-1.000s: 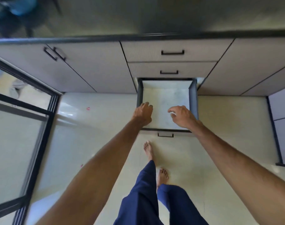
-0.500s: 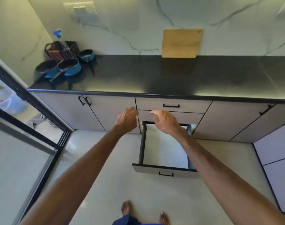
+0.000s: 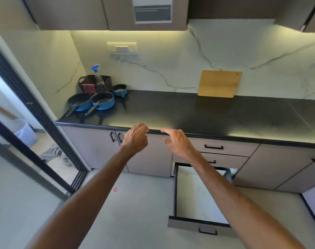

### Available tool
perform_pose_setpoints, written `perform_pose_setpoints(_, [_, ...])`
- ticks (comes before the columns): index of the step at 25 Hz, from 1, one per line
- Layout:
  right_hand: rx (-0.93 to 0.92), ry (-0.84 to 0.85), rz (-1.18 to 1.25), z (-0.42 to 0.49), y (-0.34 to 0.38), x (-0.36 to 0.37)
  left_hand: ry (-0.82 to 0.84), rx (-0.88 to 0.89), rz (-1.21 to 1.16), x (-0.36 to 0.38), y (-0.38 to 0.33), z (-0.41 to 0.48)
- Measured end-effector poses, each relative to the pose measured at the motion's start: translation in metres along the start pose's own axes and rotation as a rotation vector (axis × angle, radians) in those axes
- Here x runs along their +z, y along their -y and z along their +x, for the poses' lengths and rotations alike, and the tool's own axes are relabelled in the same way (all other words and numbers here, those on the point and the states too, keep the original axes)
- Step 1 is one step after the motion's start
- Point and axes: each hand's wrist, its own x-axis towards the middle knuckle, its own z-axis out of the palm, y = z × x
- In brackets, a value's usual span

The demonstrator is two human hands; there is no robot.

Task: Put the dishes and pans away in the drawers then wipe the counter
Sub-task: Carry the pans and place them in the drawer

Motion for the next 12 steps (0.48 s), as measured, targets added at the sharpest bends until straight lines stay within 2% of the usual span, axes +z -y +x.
perform_pose_setpoints(6, [-0.028,0.024,0.026,0.07,0.077,0.058,-0.029,-0.086,-0.059,-0.037,0.115,0.002])
perform_pose_setpoints(12, [-0.067,0.07,0.06,0.137,0.105,0.103,-0.039,-0.186,-0.099,-0.033,0.193,0.027])
